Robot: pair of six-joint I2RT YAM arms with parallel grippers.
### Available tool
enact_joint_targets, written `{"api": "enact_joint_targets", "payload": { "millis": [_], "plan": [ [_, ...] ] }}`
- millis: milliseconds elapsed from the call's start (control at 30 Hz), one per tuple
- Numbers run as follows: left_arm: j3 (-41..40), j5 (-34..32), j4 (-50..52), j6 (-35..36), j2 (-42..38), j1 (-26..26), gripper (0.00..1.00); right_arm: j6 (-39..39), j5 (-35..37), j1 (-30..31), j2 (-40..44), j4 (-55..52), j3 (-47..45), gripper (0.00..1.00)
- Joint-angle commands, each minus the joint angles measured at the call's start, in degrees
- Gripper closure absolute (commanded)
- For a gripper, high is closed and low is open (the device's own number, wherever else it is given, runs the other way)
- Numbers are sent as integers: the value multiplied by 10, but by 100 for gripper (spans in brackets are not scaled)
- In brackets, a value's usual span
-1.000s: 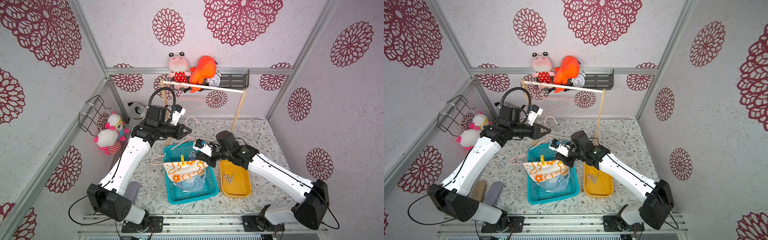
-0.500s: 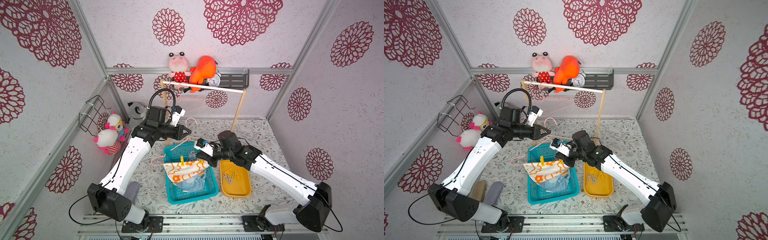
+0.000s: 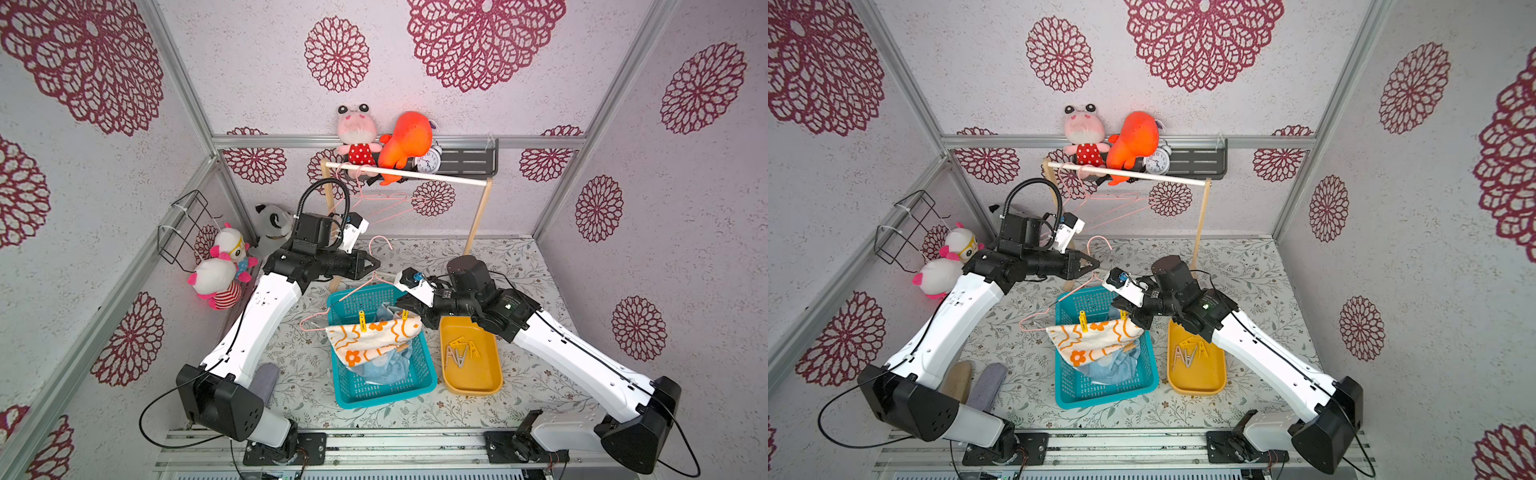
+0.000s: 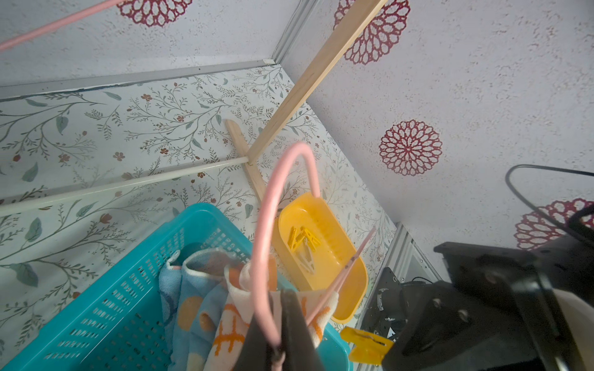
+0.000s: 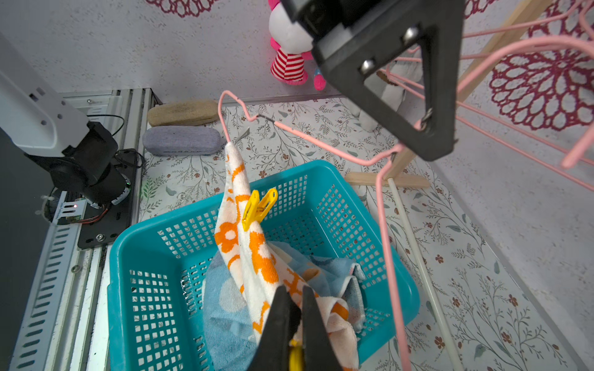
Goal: Remove the clothespins securing towels to the hanger
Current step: Remove the clothespin from the hanger, then place the clothespin in the storage box.
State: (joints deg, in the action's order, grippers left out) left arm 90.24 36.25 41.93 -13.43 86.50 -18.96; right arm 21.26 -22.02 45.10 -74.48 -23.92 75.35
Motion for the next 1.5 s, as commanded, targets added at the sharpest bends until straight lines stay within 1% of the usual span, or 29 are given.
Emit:
{"api": "enact_joint_targets", "payload": {
  "millis": [0, 167, 433, 567, 633, 733, 967, 1133, 1233, 1400, 1467],
  "plan": [
    [-5, -16, 0, 15, 3, 7, 100, -26, 24, 0, 33, -8, 14, 100],
    [-5, -31, 4, 19, 0, 12, 100, -74, 73, -2, 94, -1, -59, 99],
    [-10, -41, 4, 19, -7, 30, 100, -227, 171, -28, 229, 37, -240, 98],
    [-10, -43, 4, 19, -9, 35, 100, -314, 214, -60, 262, 47, -321, 98],
    [-10, -43, 2, 19, -9, 37, 100, -357, 221, -86, 273, 59, -359, 98],
    [-9, -42, 2, 17, -7, 37, 100, -401, 232, -116, 280, 79, -405, 98],
    [-10, -43, 1, 17, -11, 37, 100, -442, 240, -153, 240, 117, -455, 93],
    [-10, -40, 1, 18, -11, 37, 100, -447, 243, -174, 230, 128, -468, 78],
    [-10, -39, 2, 18, -9, 37, 100, -445, 238, -181, 225, 129, -469, 67],
    [-11, -37, 2, 18, -9, 37, 100, -441, 235, -189, 222, 129, -466, 59],
    [-12, -37, 2, 18, -9, 37, 100, -437, 234, -193, 219, 124, -461, 58]
  ]
}}
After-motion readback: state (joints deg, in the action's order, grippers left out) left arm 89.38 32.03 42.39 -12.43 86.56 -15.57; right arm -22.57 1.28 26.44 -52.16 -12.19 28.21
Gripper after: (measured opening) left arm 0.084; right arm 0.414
